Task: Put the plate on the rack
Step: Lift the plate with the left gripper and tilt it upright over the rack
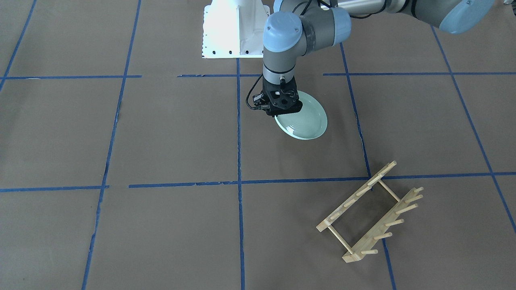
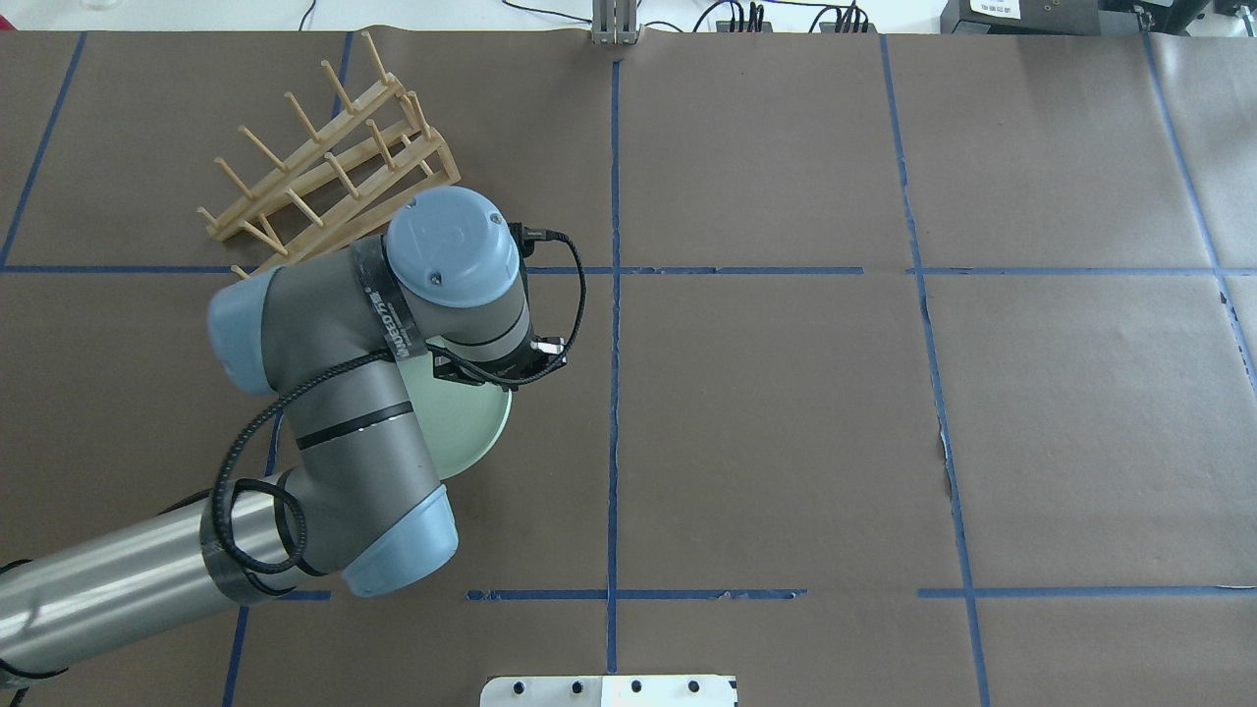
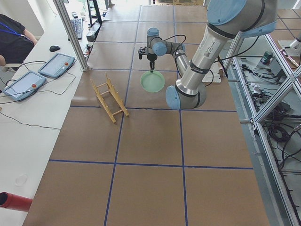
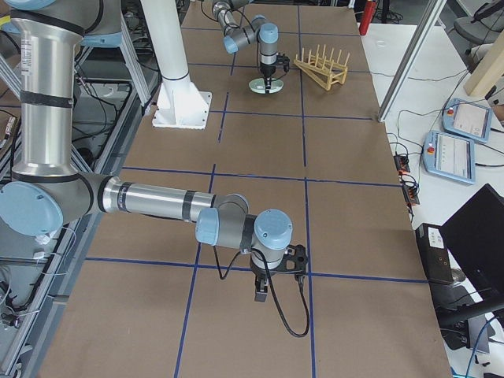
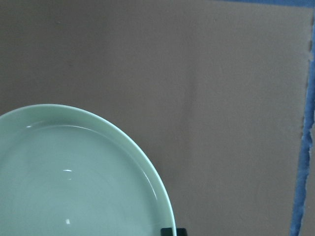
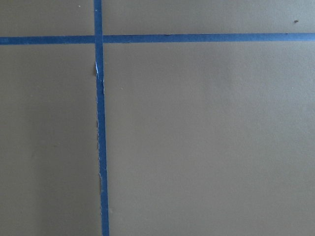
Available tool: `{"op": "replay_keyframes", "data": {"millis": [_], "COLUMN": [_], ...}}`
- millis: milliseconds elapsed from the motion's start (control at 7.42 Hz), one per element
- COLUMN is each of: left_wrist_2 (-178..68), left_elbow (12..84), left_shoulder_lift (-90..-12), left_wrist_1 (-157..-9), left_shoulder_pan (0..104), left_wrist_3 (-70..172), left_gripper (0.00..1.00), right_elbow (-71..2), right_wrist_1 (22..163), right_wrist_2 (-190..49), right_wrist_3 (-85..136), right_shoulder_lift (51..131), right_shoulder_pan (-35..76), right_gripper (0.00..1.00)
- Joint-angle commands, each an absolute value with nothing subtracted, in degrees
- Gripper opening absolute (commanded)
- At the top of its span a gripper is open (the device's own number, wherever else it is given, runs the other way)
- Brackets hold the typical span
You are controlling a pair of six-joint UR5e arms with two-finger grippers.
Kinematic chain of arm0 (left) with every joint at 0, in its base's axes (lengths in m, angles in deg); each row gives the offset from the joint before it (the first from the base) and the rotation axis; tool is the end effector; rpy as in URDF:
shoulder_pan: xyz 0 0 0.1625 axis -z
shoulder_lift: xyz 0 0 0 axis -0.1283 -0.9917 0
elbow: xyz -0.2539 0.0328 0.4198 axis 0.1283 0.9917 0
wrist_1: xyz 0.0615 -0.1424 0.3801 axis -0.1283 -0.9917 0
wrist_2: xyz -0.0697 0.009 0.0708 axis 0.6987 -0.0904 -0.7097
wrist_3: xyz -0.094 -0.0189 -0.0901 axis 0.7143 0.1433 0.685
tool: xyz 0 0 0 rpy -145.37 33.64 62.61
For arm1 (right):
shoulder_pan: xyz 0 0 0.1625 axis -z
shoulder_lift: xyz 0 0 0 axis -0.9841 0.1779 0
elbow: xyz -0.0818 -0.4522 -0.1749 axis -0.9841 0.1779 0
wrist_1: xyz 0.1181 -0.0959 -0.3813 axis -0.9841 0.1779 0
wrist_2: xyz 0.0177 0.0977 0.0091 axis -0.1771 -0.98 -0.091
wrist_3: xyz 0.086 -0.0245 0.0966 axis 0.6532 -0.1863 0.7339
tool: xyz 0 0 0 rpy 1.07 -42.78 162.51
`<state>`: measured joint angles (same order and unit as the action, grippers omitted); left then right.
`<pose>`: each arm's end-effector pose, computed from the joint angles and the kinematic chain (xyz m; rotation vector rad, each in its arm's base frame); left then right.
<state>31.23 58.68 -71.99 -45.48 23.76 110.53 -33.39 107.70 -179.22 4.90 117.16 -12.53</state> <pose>0.5633 -0.4493 0.2561 0.0147 0.7747 -0.1407 0.0623 -0.4191 0.7912 -0.0645 -0.7325 0.0117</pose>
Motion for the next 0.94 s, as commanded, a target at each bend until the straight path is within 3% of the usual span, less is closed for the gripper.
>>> {"op": "replay_keyframes", "data": {"millis": [0, 404, 809], "left_wrist_2": [31.5, 44.7, 51.7], "left_elbow": [69.7, 73.6, 71.6], "left_shoulder_lift": [-72.1, -71.3, -61.5], "left_wrist_1": [-39.5, -52.8, -81.2], "left_shoulder_pan": [31.6, 47.5, 56.4], "left_wrist_3": [110.5, 111.1, 117.5], "left_gripper": [0.0, 0.0, 0.0], "right_elbow": [-33.4, -33.4, -33.4], "right_wrist_1": [107.7, 107.7, 107.7], "right_wrist_2": [-179.2, -179.2, -179.2], "right_wrist_3": [4.9, 4.8, 4.9], "right_shoulder_lift": [117.2, 117.2, 117.2], "right_shoulder_pan": [-12.5, -12.5, -12.5], "right_gripper": [1.0, 1.0, 1.0]}}
